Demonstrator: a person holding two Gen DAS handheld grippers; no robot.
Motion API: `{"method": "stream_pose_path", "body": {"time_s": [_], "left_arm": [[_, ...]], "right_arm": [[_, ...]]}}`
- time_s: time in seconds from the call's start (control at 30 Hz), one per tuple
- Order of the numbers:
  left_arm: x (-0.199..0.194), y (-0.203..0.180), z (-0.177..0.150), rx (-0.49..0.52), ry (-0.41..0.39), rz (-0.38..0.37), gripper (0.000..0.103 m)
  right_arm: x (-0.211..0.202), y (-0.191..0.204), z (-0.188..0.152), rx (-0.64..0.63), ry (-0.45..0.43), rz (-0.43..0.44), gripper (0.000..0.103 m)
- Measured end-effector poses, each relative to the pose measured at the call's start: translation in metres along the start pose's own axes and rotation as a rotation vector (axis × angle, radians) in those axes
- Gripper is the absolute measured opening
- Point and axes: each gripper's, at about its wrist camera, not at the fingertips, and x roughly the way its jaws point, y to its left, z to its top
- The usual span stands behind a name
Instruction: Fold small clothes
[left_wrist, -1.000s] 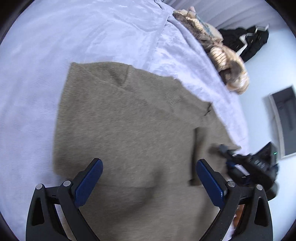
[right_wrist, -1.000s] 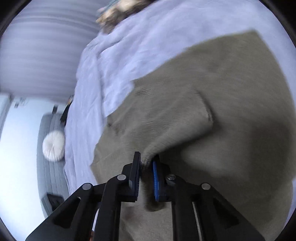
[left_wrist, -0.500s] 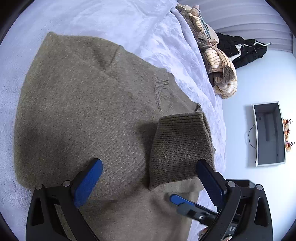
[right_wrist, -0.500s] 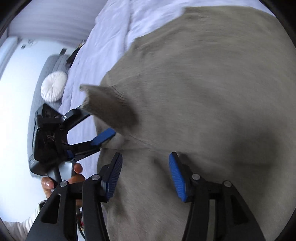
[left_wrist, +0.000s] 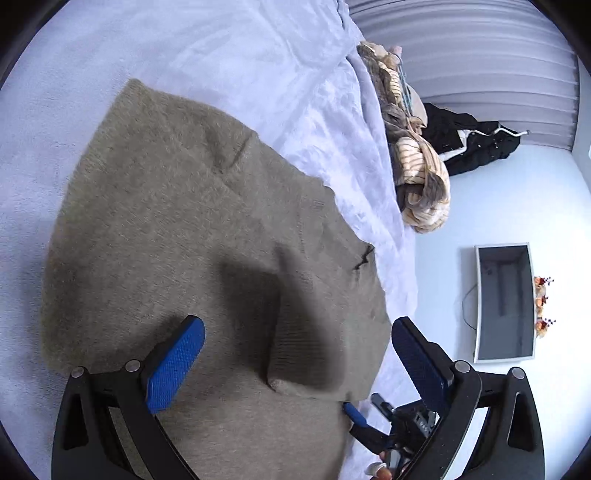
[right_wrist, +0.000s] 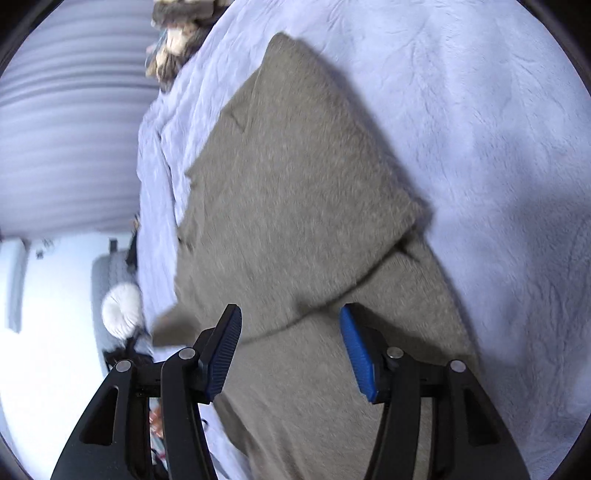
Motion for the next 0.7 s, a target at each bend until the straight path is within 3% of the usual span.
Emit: {"method": "stream_pose_path", "body": {"time_s": [0.17, 0.23, 0.27, 0.3, 0.33, 0.37, 0.53, 0.7], "left_arm": [[0.02, -0.006, 0.001, 0.07, 0.065, 0.127, 0.101], [0.025, -0.01, 0.0, 0.107, 0.065, 0.183, 0.095], [0.026, -0.013, -0.001, 0.131, 0.065, 0.22, 0.07], [0.027, -0.016, -0.001, 0.152, 0.076, 0.245, 0.032], [0.027, -0.015, -0.001, 0.161, 0.095, 0.254, 0.014], [0.025, -0.016, -0.003, 0.17, 0.106, 0.249, 0.007], [0.009, -0.033, -0.02, 0.319, 0.07, 0.265, 0.007], [0.035, -0.026, -0.03, 0.366, 0.098, 0.419, 0.01]], "right_arm": [[0.018, -0.003, 0.01, 0.084, -0.031, 0.036, 0.063], [0.02, -0.005, 0.013, 0.117, -0.046, 0.046, 0.062], [0.019, -0.005, 0.014, 0.124, -0.051, 0.041, 0.058], [0.019, -0.004, 0.016, 0.118, -0.052, 0.025, 0.034], [0.018, -0.003, 0.019, 0.098, -0.047, -0.001, 0.008], [0.015, 0.004, 0.021, 0.068, -0.044, -0.036, 0.007], [-0.019, 0.027, 0.028, -0.136, -0.085, -0.106, 0.007], [-0.009, 0.013, 0.035, -0.201, -0.041, -0.241, 0.007]]}}
